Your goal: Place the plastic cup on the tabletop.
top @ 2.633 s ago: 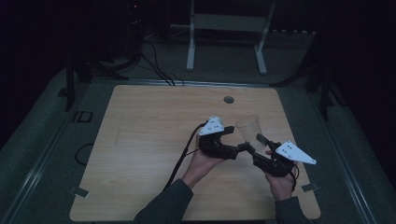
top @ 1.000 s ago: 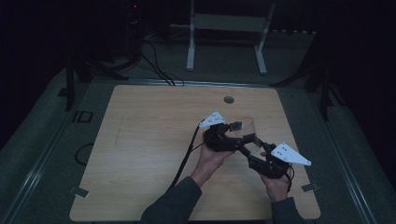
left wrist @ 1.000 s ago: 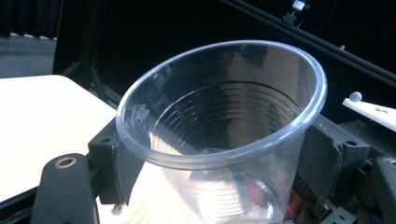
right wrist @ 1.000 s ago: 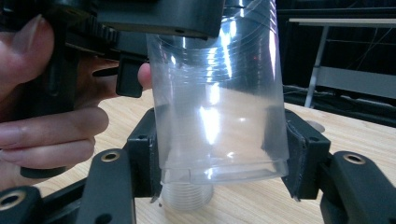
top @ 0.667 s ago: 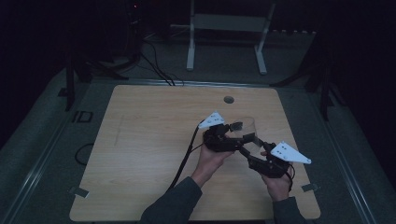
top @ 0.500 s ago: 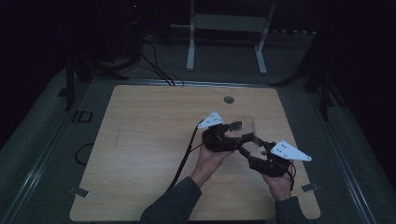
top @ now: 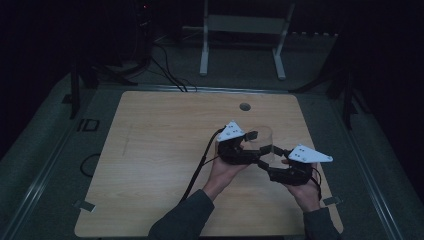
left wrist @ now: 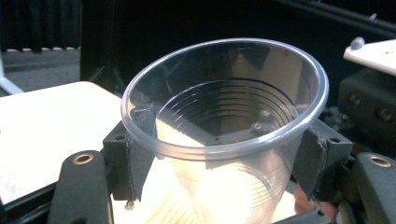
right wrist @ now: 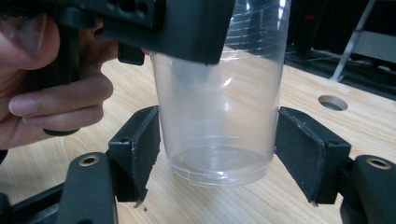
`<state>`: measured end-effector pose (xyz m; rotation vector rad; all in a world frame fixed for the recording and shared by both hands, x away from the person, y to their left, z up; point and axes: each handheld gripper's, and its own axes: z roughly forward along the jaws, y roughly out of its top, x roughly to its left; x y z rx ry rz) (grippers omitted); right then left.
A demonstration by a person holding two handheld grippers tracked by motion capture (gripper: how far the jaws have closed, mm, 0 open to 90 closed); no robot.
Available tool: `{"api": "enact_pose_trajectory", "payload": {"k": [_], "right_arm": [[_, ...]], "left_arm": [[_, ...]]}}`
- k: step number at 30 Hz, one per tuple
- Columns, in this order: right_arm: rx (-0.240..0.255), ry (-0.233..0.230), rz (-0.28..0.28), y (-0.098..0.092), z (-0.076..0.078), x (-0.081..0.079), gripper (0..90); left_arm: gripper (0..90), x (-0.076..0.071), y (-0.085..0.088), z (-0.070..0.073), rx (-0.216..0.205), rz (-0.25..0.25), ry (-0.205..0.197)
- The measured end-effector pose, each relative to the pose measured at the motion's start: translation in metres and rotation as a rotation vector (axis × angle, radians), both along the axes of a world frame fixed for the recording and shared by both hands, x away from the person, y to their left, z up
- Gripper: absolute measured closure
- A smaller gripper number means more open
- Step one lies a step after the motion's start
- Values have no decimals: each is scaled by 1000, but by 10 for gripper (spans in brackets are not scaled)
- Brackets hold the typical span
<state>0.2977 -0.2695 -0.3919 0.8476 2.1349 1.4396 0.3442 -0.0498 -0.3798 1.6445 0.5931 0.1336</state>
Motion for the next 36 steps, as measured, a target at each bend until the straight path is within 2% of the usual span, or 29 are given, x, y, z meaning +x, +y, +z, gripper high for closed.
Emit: {"api": "enact_pose_trajectory", "payload": {"k": [2, 8, 15, 24, 36], "right_arm": [[-25, 17, 17, 1, 1, 2, 329], [-71, 48, 31, 6, 0, 7, 342], [-83, 57, 27, 8, -4, 11, 391], [-63, 37, 23, 9, -4, 8, 410], [7, 33, 21, 13, -11, 6, 411]], "left_arm": [[306, 0, -1, 0, 33, 9, -1], [307, 0, -4, 0, 75, 16, -12], [305, -1, -6, 0, 111, 27, -23], [239, 1, -6, 0, 67, 17, 9], [223, -2, -6, 2, -8, 36, 2]]}}
